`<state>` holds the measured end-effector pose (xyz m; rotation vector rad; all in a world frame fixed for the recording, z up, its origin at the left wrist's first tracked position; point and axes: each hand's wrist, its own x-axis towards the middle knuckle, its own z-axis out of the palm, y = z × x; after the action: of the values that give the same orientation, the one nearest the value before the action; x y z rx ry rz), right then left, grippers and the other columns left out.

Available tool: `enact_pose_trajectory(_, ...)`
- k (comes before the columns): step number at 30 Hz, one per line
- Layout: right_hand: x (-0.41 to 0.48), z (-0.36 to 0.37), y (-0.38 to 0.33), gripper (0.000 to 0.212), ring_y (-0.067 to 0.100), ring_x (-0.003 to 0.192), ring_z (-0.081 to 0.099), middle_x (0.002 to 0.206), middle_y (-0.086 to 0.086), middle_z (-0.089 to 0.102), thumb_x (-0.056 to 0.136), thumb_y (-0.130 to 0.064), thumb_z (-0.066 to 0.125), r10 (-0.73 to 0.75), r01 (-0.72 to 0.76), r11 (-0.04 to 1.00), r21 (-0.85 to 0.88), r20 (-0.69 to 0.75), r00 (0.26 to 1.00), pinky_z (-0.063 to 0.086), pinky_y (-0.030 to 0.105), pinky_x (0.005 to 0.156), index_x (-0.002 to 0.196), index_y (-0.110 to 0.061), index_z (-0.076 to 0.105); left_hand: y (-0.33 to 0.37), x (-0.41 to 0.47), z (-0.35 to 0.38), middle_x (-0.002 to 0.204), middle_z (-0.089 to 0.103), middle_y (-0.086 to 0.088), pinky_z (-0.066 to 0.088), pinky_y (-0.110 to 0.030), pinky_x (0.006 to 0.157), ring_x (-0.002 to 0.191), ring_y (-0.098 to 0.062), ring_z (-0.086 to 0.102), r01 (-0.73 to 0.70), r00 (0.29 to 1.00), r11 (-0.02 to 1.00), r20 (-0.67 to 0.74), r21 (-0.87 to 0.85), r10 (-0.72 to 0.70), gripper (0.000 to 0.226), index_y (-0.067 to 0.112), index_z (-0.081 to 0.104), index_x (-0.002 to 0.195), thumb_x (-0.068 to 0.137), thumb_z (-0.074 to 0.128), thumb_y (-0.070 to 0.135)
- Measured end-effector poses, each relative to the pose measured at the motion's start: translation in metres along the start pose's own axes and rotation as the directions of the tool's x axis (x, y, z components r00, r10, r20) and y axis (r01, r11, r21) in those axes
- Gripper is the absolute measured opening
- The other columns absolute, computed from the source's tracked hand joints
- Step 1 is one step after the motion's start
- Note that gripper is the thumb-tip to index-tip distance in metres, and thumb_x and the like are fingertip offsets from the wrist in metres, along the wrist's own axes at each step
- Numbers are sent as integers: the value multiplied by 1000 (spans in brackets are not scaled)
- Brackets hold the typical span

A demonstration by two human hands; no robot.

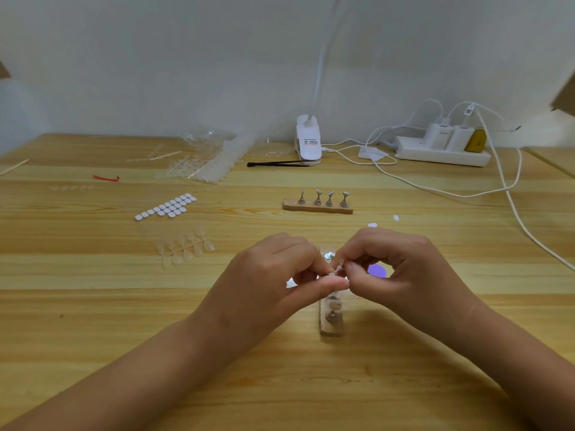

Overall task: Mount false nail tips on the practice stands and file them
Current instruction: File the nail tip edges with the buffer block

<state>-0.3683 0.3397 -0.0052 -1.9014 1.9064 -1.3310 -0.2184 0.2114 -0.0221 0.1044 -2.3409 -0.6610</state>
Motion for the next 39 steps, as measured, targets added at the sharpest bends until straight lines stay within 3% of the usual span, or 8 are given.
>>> enact_pose_trajectory(7,1,0,2,17,7,72,65,76,-13,68,80,-6,62,-15,16,998,-57,17,1000,48,13,65,82,-19,74,0,0,0,71,54,16,36,-9,69,69,0,48,-4,1000,1000,9,5,4,28,15,68,80,88,62,42)
enact_pose_trajectory(12,0,1,3,18,10,73,66,77,-9,70,81,-7,60,7,-5,999,-51,31,1000,52,22,65,83,-13,77,1,1,1,71,52,16,35,-9,69,68,-1,47,-7,1000,1000,8,11,7,29,15,68,79,88,61,41)
enact_pose_trajectory(17,0,-1,2,23,10,76,66,77,-11,70,80,-4,56,17,-16,999,-39,25,1000,50,18,67,85,-13,77,0,0,1,71,53,16,36,-9,69,69,0,46,-5,1000,1000,10,5,5,29,15,69,80,88,62,42)
enact_pose_trajectory(22,0,-2,0,11,16,73,64,80,-8,68,81,-9,64,1,-2,1000,-29,-28,1000,52,26,67,85,-15,72,-1,1,-2,71,59,10,43,-16,66,69,-5,53,13,1000,1000,-10,-16,-13,29,15,69,80,88,63,42)
enact_pose_trajectory(31,1,-3,2,9,15,70,63,77,-6,67,80,-6,66,-9,7,998,-60,-36,999,52,29,66,82,-12,72,-2,1,-1,70,59,8,45,-21,66,68,-8,53,16,1000,1000,-7,-21,-16,30,14,69,79,88,63,42)
enact_pose_trajectory(39,0,-5,2,8,12,68,62,74,-12,66,81,-12,64,8,-8,998,-58,-10,1000,50,20,65,78,-15,72,0,0,-1,70,60,6,47,-28,65,68,-11,54,-3,1000,1000,8,-7,3,33,11,69,79,88,62,41)
